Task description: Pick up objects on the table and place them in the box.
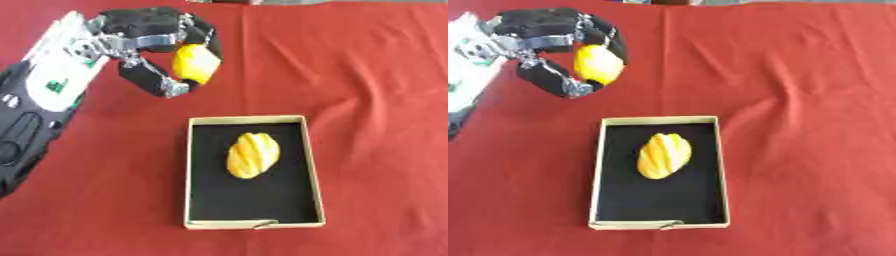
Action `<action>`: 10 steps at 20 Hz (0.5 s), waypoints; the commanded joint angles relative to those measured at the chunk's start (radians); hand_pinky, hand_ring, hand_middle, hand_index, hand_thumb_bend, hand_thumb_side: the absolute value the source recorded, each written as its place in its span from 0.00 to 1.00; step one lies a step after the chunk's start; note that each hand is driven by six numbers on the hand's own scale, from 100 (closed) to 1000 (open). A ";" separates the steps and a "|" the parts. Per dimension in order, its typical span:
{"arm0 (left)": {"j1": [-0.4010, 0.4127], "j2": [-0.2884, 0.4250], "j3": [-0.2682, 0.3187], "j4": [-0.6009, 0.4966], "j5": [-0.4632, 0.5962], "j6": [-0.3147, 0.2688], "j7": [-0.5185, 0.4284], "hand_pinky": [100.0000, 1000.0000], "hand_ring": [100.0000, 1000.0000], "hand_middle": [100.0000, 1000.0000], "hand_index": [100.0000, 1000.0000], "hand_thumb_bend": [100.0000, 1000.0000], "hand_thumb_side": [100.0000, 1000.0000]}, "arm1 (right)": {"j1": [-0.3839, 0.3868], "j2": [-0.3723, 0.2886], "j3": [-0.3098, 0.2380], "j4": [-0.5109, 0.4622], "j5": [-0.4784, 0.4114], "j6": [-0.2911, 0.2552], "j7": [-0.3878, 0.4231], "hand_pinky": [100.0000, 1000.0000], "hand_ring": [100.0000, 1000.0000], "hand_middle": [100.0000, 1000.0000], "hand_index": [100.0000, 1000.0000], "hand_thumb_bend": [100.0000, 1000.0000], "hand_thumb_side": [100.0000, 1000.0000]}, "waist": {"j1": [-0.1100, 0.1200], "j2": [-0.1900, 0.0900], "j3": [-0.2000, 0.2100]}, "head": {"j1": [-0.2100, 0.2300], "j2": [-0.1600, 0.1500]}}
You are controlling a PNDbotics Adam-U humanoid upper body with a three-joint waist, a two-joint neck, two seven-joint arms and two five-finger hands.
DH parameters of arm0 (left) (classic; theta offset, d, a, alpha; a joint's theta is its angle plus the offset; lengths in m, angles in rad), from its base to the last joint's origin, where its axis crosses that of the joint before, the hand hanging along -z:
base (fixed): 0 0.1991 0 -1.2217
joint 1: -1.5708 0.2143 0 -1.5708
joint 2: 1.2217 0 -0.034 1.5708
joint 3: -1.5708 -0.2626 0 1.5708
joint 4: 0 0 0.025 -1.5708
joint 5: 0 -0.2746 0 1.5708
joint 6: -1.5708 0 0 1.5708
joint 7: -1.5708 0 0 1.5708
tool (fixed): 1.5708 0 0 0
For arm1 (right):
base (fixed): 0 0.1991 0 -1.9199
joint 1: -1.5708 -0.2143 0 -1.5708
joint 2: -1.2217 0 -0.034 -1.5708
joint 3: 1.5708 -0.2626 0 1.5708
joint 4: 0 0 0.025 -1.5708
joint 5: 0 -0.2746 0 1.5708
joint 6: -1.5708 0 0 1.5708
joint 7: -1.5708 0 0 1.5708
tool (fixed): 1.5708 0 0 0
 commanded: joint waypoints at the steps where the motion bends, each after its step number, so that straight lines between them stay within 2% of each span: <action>1: -0.002 -0.008 -0.014 -0.058 0.026 -0.098 -0.161 0.71 0.65 0.68 0.75 0.00 0.00 | -0.003 -0.032 -0.014 -0.016 0.005 -0.001 -0.007 0.96 0.94 0.73 0.80 0.00 0.46 | -0.002 -0.028 0.002 | -0.001 0.004; 10: 0.059 -0.067 -0.019 -0.142 0.042 -0.027 -0.195 0.71 0.65 0.69 0.75 0.00 0.00 | 0.016 -0.032 -0.021 -0.016 0.013 0.008 -0.012 0.96 0.94 0.73 0.80 0.00 0.46 | 0.004 -0.040 0.025 | -0.016 0.022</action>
